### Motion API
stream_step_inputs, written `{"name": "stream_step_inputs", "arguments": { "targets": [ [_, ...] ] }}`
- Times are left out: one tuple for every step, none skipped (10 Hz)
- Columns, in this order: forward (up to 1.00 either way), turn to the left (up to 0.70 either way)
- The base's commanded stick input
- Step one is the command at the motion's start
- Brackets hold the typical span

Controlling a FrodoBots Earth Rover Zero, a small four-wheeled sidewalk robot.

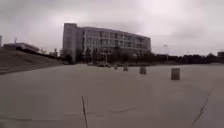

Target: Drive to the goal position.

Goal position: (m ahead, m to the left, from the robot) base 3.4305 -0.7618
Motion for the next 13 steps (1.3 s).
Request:
{"name": "stream_step_inputs", "arguments": {
  "targets": [
    [0.7, 0.06],
    [0.7, 0.06],
    [0.7, 0.06],
    [0.7, 0.06],
    [0.7, 0.06],
    [0.7, 0.06],
    [0.7, 0.06],
    [0.7, 0.06],
    [0.7, 0.06],
    [0.7, 0.06],
    [0.7, 0.06],
    [0.7, 0.06],
    [0.7, 0.06]
  ]
}}
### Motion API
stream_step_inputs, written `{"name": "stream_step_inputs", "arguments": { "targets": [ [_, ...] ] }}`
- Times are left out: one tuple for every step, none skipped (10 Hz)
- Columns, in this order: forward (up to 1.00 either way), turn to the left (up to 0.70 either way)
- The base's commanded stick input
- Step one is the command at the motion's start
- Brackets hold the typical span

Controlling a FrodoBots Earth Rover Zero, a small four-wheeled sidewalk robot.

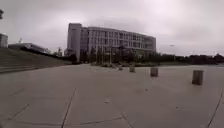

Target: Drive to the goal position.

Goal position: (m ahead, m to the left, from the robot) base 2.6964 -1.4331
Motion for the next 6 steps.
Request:
{"name": "stream_step_inputs", "arguments": {
  "targets": [
    [0.7, 0.06],
    [0.7, 0.06],
    [0.7, 0.06],
    [0.7, 0.06],
    [0.7, 0.06],
    [0.7, 0.06]
  ]
}}
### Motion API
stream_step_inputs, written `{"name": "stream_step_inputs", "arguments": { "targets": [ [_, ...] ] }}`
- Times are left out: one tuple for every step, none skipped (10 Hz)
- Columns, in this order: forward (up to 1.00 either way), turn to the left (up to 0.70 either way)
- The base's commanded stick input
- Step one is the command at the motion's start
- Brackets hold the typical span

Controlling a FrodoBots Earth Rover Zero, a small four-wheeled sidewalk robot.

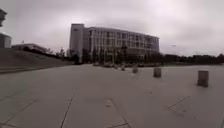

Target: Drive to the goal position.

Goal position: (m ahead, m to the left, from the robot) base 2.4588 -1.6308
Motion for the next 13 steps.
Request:
{"name": "stream_step_inputs", "arguments": {
  "targets": [
    [0.7, 0.06],
    [0.7, 0.06],
    [0.7, -0.05],
    [0.7, -0.16],
    [0.7, -0.26],
    [0.7, -0.29],
    [0.7, -0.29],
    [0.7, -0.29],
    [0.7, -0.29],
    [0.7, -0.29],
    [0.7, -0.29],
    [0.7, -0.29],
    [0.7, -0.29]
  ]
}}
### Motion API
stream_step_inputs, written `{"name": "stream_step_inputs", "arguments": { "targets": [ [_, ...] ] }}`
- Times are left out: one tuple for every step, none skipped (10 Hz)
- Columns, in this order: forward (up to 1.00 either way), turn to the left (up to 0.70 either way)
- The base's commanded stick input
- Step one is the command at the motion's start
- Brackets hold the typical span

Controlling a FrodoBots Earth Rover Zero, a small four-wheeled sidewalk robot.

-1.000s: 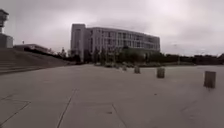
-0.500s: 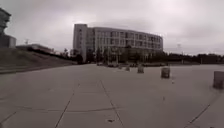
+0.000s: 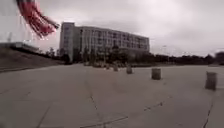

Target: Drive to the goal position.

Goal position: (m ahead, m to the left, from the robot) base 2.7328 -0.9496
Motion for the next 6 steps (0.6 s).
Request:
{"name": "stream_step_inputs", "arguments": {
  "targets": [
    [0.7, -0.29],
    [0.7, -0.29],
    [0.7, -0.29],
    [0.7, -0.29],
    [0.7, -0.29],
    [0.7, -0.29]
  ]
}}
